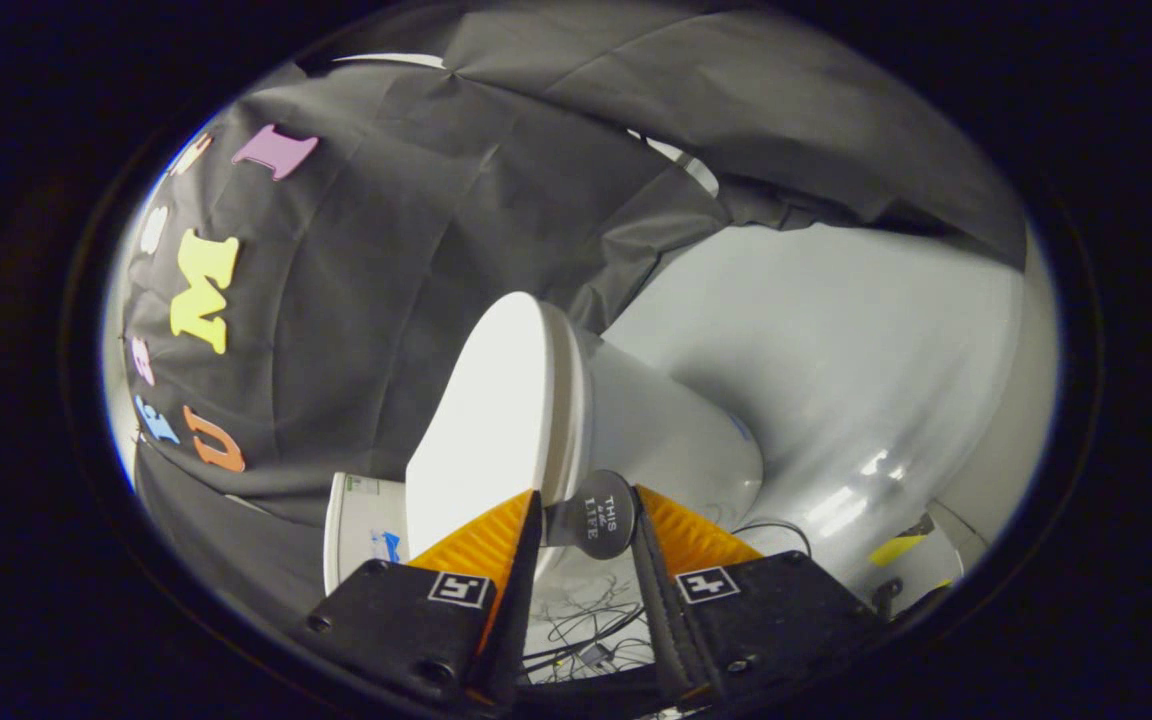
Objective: Open the toilet lid.
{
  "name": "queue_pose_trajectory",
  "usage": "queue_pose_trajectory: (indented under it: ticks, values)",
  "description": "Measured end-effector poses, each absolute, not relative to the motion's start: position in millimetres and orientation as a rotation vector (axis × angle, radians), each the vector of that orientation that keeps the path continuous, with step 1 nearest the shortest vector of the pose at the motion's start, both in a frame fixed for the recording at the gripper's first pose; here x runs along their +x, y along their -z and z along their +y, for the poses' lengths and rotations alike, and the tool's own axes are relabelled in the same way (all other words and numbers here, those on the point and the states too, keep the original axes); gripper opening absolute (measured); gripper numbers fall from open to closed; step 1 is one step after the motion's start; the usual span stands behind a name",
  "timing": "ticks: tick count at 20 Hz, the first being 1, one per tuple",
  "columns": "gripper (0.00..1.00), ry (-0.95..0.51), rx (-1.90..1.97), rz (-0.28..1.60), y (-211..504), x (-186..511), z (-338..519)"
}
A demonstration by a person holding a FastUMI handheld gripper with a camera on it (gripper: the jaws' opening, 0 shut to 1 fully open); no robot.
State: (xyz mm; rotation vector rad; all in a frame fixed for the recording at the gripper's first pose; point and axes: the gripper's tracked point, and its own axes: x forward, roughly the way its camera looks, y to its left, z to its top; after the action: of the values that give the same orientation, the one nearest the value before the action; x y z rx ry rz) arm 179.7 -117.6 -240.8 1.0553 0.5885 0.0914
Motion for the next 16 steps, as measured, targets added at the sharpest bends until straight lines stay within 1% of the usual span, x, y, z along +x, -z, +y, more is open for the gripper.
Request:
queue_pose_trajectory:
  ticks: [3,5,6,9,12,16]
  values:
    - [0.36,-0.085,1.061,0.579,244.1,180.5,-121.7]
    - [0.3,-0.085,1.113,0.569,241.2,179.2,-124.5]
    - [0.25,-0.089,1.124,0.567,240.8,178.5,-124.2]
    - [0.2,-0.102,1.106,0.56,239.7,178.7,-121.1]
    - [0.11,-0.107,1.116,0.556,233.7,175.7,-123.3]
    - [0.08,-0.115,1.209,0.553,229.7,173.7,-124.5]
